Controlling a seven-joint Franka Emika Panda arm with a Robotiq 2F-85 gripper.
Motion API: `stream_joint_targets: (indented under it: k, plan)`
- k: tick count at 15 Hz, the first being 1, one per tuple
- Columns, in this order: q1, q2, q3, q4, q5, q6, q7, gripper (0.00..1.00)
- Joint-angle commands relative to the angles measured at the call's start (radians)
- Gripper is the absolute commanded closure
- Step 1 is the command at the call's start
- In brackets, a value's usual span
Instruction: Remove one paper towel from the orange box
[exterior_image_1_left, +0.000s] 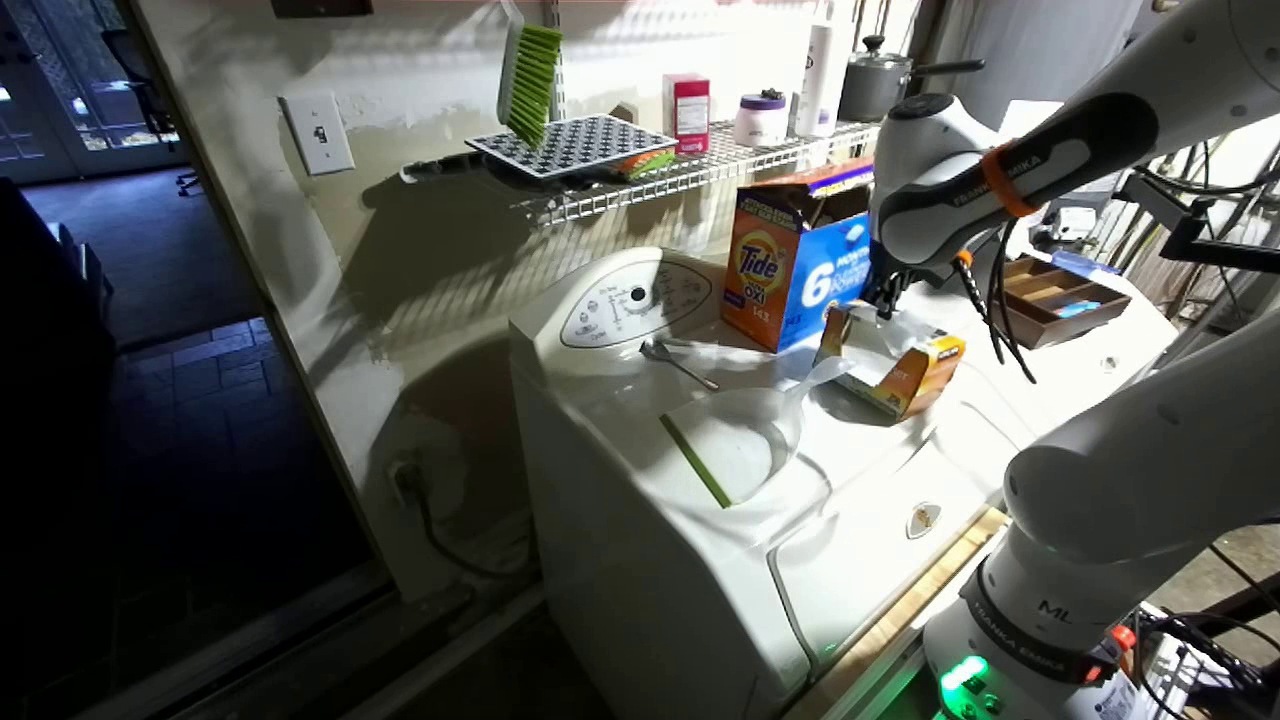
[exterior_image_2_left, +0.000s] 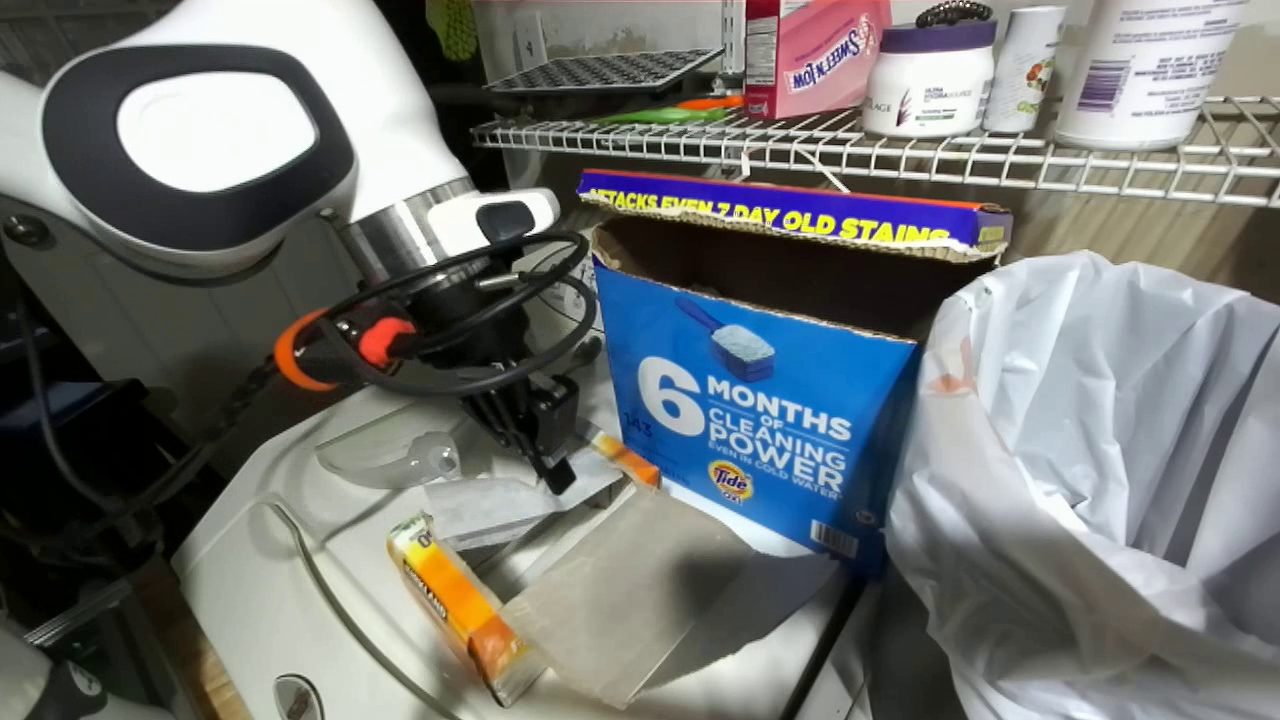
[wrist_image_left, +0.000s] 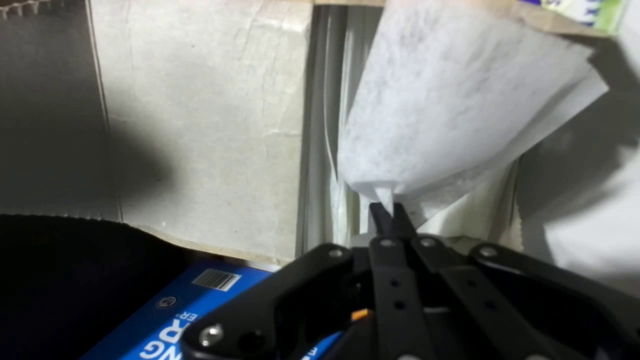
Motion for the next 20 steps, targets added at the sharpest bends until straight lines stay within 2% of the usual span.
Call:
stream_joint_targets:
  k: [1,5,10,12,20]
  plan:
    - [0.001,-0.041,0.000,0.034,0.154,-0.069,-0.081,1.00]
    - [-0.019,-0.089,0.050,0.063,0.158,-0.135,-0.044,1.00]
    - [0.013,-0.145,0.118,0.093,0.161,-0.202,-0.035,1.00]
    - [0.040,-0.155,0.132,0.097,0.184,-0.194,-0.052,1.00]
    - [0.182,-0.123,0.149,0.074,0.234,-0.017,-0.150,1.00]
